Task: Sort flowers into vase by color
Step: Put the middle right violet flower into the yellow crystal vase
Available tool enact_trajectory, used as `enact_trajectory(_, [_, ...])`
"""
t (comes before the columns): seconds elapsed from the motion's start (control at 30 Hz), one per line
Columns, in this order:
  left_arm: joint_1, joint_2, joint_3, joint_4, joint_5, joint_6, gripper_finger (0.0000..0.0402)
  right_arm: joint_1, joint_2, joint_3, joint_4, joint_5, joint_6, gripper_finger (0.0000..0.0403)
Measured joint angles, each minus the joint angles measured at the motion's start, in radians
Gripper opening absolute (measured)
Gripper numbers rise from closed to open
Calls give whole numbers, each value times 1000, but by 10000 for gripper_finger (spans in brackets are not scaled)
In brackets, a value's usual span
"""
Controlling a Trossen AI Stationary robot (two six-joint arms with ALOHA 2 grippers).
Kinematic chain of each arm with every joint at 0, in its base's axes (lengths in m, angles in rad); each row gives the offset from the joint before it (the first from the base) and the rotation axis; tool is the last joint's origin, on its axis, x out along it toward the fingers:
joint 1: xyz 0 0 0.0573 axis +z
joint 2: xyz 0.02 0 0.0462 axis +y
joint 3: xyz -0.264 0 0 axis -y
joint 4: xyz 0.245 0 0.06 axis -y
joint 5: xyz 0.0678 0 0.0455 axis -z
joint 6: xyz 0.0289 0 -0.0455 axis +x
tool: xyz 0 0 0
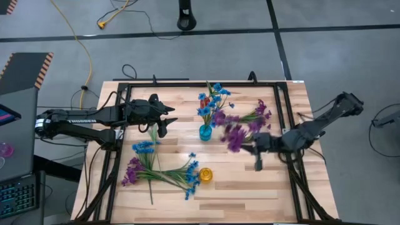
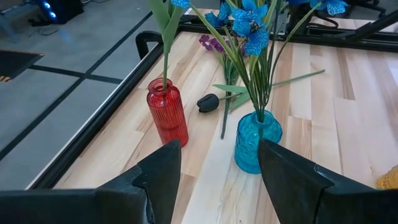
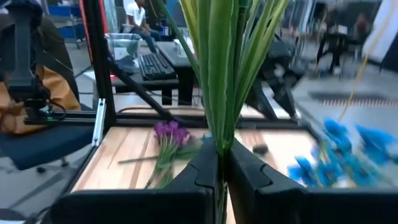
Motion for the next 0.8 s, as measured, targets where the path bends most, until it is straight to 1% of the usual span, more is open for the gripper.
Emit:
enact_trajectory(0.17, [0, 0, 0, 0, 0, 0, 201, 0, 170, 0, 275, -1, -141, 46])
enact_trajectory(0.3, [0, 0, 0, 0, 3, 0, 201, -1, 280, 0, 440, -4, -176, 46])
enact_trajectory(0.4, [0, 0, 0, 0, 3, 0, 201, -2, 340, 0, 529, -6, -175, 45])
enact_trajectory(0.63, [0, 0, 0, 0, 4, 9, 201, -1, 462, 0, 716, -82, -174, 45])
enact_trajectory(0.8, [0, 0, 0, 0, 4, 13, 201, 9, 510, 0, 761, -84, -139, 45])
